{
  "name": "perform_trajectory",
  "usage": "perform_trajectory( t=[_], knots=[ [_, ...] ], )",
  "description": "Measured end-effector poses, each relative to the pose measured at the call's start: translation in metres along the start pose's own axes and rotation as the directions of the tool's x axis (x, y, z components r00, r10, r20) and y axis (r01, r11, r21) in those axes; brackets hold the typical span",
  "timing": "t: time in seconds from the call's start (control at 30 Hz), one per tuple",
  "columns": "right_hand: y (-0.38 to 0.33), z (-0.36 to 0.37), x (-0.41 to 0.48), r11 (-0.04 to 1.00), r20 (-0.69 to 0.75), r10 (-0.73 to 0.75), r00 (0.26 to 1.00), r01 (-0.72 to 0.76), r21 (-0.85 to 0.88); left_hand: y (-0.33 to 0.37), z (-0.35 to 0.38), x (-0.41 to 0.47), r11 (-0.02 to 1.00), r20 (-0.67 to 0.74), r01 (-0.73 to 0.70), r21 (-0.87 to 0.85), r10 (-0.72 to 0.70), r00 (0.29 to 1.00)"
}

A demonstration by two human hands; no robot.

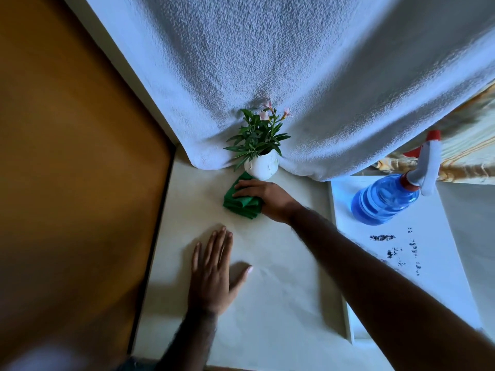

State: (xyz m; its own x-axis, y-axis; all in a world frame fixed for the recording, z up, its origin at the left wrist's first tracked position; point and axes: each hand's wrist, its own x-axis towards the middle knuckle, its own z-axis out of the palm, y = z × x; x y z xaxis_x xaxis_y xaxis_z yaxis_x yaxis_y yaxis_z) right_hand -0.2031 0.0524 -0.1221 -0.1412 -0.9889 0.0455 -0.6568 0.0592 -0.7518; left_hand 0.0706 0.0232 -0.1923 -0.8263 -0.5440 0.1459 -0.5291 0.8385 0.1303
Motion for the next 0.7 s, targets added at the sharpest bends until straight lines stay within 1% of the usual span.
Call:
perform_trajectory(
  t=[0.03, 0.1, 0.17, 0.2, 0.27, 0.37, 0.5, 0.57, 0.63, 0.7],
  knots=[
    [-0.003, -0.001, 0.0, 1.0, 0.002, -0.018, 1.0, 0.018, 0.003, 0.0, 0.0, 0.0, 1.0, -0.005, -0.002, 0.001, 0.002, 1.0],
    [-0.008, -0.003, -0.004, 0.985, 0.012, -0.155, 0.988, 0.155, -0.071, 0.0, 0.0, -0.001, 1.0, -0.016, -0.006, 0.001, 0.006, 1.0],
    [-0.008, -0.003, -0.011, 0.911, 0.033, -0.344, 0.938, 0.342, -0.232, 0.0, -0.001, 0.0, 1.0, -0.024, -0.007, 0.002, 0.007, 1.0],
    [-0.005, -0.006, -0.014, 0.859, 0.037, -0.415, 0.909, 0.404, -0.314, 0.001, -0.001, 0.0, 1.0, -0.024, -0.005, 0.006, 0.006, 1.0],
    [0.005, -0.015, -0.018, 0.795, 0.02, -0.462, 0.886, 0.424, -0.433, 0.002, -0.002, 0.0, 1.0, -0.015, 0.0, 0.008, 0.0, 1.0],
    [0.023, -0.029, -0.022, 0.783, -0.001, -0.432, 0.902, 0.374, -0.497, 0.001, -0.002, -0.001, 1.0, -0.001, -0.002, 0.003, 0.002, 1.0],
    [0.031, -0.029, -0.02, 0.822, 0.032, -0.399, 0.916, 0.373, -0.43, 0.001, -0.002, 0.0, 1.0, -0.005, -0.002, 0.008, 0.002, 1.0],
    [0.034, -0.02, -0.023, 0.867, 0.034, -0.351, 0.936, 0.339, -0.365, 0.001, -0.002, 0.0, 1.0, -0.007, -0.004, 0.009, 0.004, 1.0],
    [0.035, -0.014, -0.028, 0.937, 0.013, -0.253, 0.967, 0.248, -0.247, 0.001, -0.002, 0.0, 1.0, -0.009, -0.004, 0.015, 0.004, 1.0],
    [0.035, -0.011, -0.029, 0.979, -0.009, -0.155, 0.988, 0.152, -0.134, 0.001, -0.001, 0.0, 1.0, -0.01, -0.004, 0.019, 0.004, 1.0]
  ],
)
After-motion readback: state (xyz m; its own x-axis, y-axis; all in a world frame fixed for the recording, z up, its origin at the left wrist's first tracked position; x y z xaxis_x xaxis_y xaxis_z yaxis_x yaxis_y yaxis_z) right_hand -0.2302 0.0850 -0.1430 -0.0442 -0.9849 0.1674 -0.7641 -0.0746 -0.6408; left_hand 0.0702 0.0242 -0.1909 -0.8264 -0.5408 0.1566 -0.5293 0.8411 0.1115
